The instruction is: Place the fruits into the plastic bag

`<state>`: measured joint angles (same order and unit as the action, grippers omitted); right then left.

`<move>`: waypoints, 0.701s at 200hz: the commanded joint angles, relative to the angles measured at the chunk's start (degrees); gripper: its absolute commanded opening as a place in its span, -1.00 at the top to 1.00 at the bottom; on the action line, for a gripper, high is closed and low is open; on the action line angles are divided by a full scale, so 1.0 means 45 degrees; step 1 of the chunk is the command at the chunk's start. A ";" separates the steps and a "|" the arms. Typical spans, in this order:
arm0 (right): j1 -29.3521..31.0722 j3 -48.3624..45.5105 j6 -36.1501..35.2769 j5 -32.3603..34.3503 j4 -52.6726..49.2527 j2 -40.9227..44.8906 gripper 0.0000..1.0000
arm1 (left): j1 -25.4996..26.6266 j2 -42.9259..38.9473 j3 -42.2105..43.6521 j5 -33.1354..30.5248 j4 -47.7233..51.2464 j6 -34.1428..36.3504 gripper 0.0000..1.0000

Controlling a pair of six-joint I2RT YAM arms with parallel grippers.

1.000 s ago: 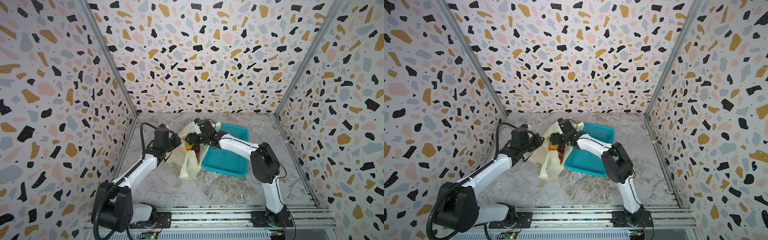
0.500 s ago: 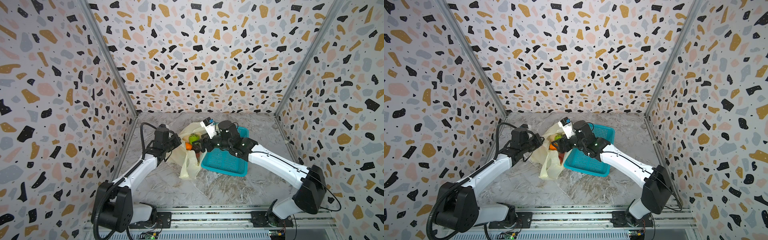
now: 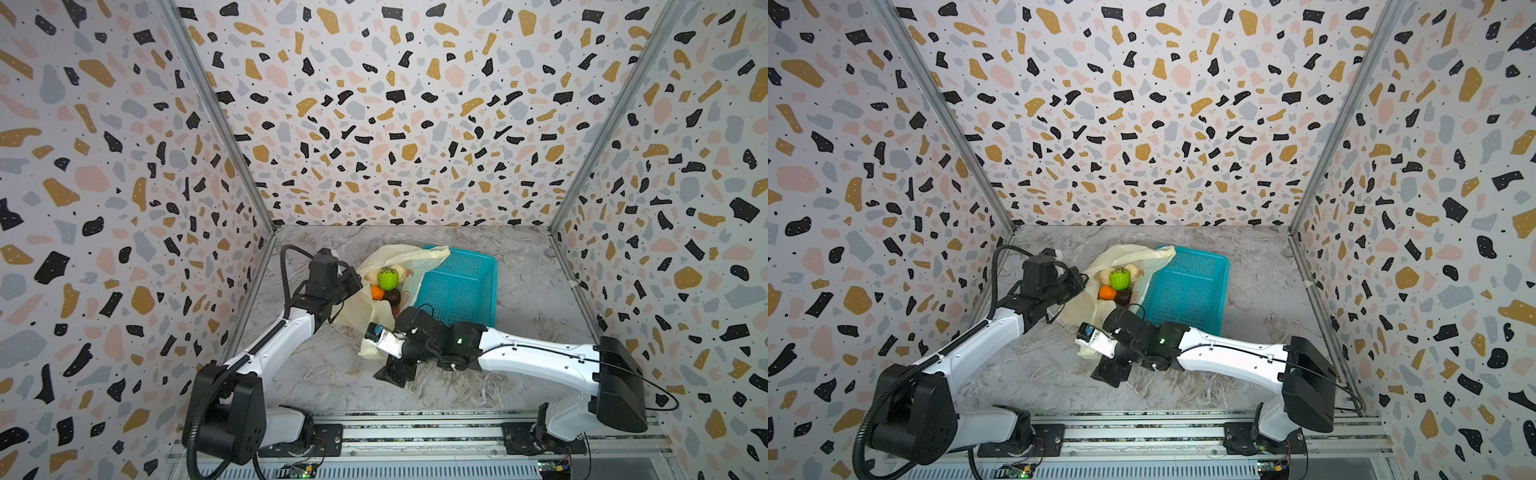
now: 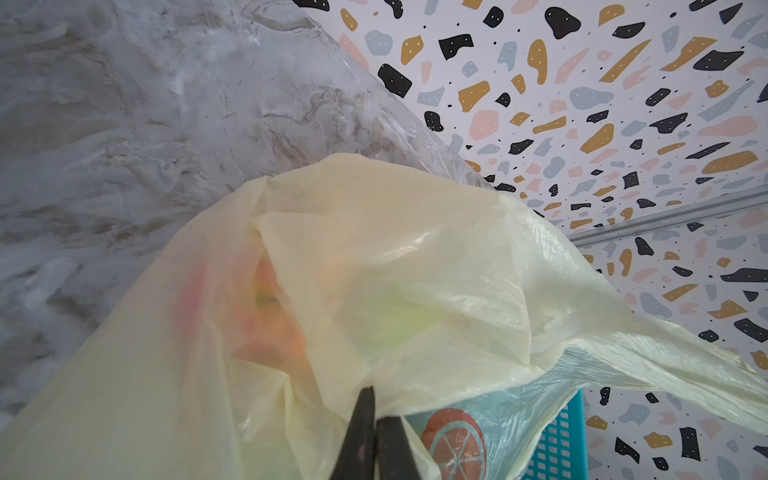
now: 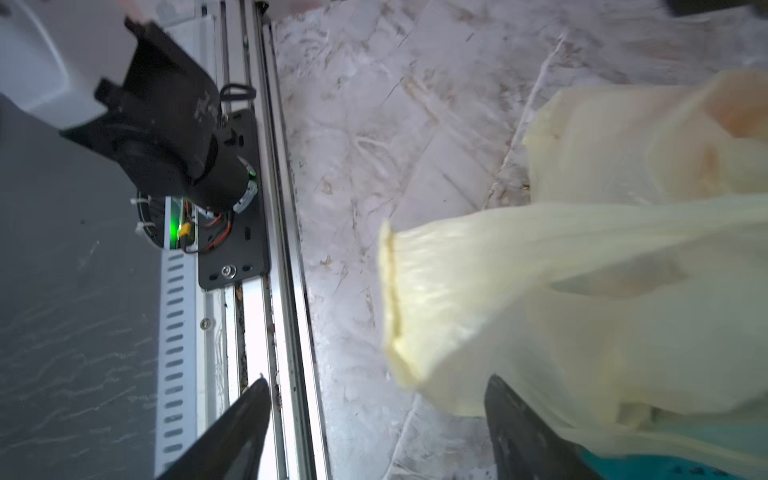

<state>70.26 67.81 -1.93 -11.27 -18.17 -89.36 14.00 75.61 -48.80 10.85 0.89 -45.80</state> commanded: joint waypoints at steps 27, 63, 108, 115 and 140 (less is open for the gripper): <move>0.0039 0.0540 -0.0706 0.1576 0.0626 -0.0606 -0.51 | 0.0082 -0.0252 0.0043 -0.0212 -0.0192 -0.0125 1.00; -0.0388 0.0475 -0.0105 0.1585 0.1542 -0.0717 -0.20 | 0.0101 -0.0396 0.0026 -0.0205 -0.0059 -0.0043 1.00; -0.0966 0.0725 0.0354 0.0469 0.2115 -0.0696 0.79 | 0.0104 -0.0465 0.0062 -0.0253 -0.0038 -0.0103 1.00; -0.1086 0.0842 0.0405 0.0330 0.2040 -0.0673 0.93 | 0.0105 -0.0475 0.0062 -0.0297 0.0007 -0.0060 1.00; -0.1685 0.1423 0.0651 -0.0009 0.1890 -0.0536 1.00 | 0.0112 -0.0570 0.0118 -0.0916 0.0294 -0.0199 1.00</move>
<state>64.66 69.84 -0.64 -8.84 -10.26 -93.08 14.31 74.63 -48.80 9.56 1.54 -46.11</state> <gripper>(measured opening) 0.044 0.047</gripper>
